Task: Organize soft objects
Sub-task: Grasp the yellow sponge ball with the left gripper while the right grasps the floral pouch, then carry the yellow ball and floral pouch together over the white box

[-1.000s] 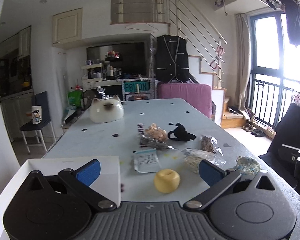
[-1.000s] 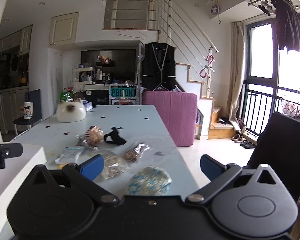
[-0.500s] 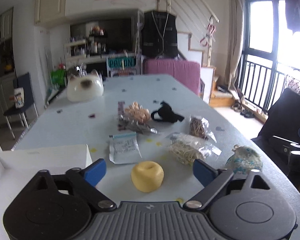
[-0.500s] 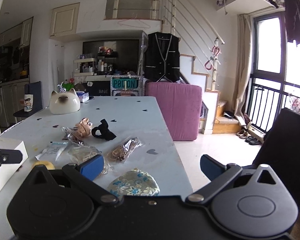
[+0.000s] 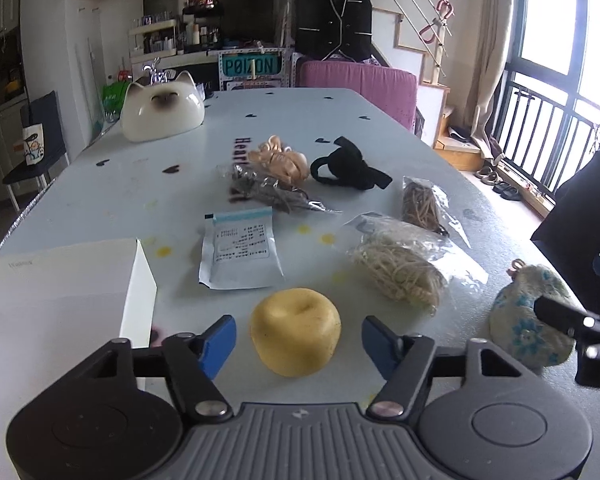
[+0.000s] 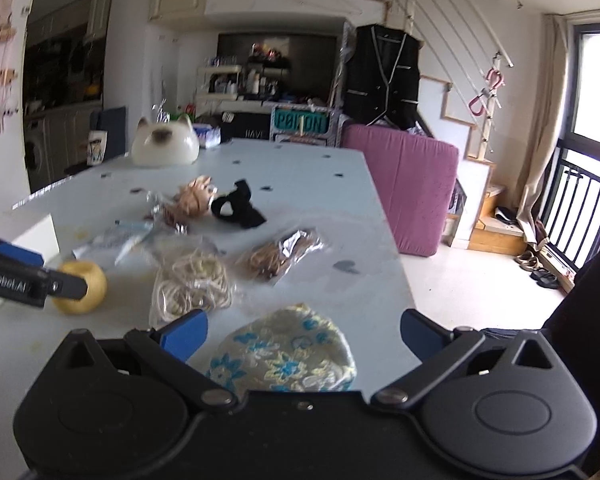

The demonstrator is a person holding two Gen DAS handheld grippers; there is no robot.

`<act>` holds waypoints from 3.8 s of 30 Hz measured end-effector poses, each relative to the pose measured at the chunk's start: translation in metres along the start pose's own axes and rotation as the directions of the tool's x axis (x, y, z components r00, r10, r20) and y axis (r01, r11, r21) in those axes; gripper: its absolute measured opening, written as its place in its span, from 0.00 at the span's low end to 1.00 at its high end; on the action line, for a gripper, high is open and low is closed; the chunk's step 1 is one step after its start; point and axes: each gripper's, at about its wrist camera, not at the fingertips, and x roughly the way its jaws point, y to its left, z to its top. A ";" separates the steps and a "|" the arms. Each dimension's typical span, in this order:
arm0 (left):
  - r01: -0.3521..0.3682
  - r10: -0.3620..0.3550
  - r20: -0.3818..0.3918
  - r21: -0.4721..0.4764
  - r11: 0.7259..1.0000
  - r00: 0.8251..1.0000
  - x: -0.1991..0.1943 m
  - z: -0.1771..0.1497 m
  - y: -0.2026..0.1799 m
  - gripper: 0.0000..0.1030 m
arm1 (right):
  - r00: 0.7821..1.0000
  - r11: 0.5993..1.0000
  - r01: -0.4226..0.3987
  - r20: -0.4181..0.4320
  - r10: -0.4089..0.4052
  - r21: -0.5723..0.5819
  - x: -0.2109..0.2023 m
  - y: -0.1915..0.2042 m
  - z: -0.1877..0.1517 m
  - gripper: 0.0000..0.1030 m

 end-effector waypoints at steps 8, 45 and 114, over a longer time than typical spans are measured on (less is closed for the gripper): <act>-0.012 0.013 -0.019 0.012 1.000 1.000 0.014 -0.002 0.000 0.55 | 0.999 1.000 -0.006 -0.032 0.005 -0.027 0.012 0.006 -0.007 1.00; 0.095 -0.095 0.019 0.004 0.996 0.995 -0.040 -0.016 -0.005 0.33 | 0.998 1.000 -0.005 -0.055 0.003 -0.022 -0.002 0.015 -0.012 0.47; 0.030 -0.041 -0.084 -0.127 0.991 0.996 -0.174 -0.132 0.190 0.33 | 0.774 0.764 -0.630 -0.194 0.603 -0.137 -0.098 0.258 0.017 0.26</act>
